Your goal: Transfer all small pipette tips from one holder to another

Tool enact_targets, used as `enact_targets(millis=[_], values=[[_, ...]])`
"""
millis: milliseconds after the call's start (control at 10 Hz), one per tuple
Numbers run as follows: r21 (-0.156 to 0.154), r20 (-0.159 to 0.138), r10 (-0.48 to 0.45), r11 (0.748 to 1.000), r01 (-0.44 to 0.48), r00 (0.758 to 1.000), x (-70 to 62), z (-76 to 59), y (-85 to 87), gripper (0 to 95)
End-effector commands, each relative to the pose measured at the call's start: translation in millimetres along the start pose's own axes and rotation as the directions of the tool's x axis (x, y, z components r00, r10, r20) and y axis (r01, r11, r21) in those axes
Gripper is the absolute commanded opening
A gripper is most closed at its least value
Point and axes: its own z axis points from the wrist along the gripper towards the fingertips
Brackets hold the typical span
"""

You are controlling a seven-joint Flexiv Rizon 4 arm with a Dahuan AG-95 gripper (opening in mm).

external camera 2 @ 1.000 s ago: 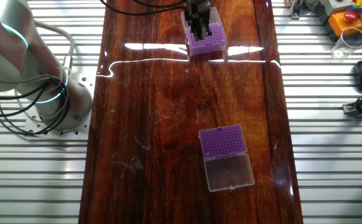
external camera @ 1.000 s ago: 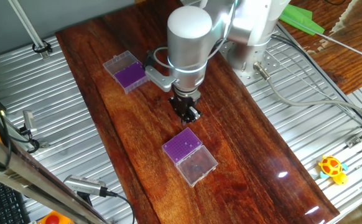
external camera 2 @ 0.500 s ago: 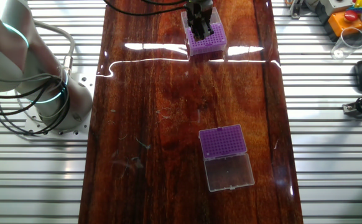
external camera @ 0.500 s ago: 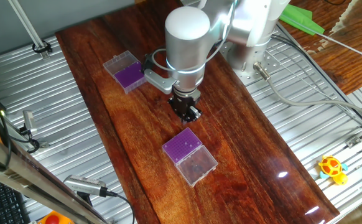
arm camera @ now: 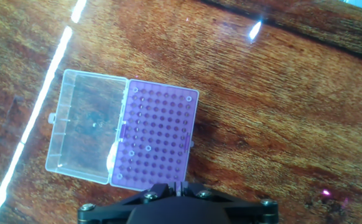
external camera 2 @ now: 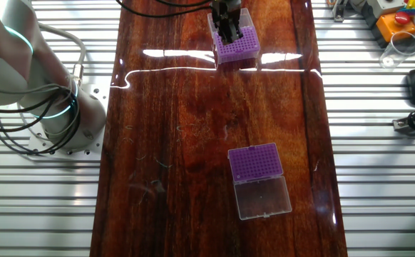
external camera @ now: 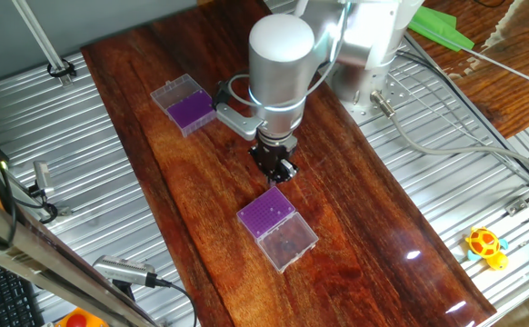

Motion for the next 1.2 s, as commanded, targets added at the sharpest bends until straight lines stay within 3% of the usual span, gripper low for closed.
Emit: enact_targets(millis=[100, 1200], values=[[-0.002, 0.003, -0.003, 1.000, 0.003, 1.000, 0.2, 1.5, -0.3, 0.0], [-0.004, 0.018, 0.001, 1.000, -0.001, 1.000, 3.3, 10.8, 2.2, 0.0]])
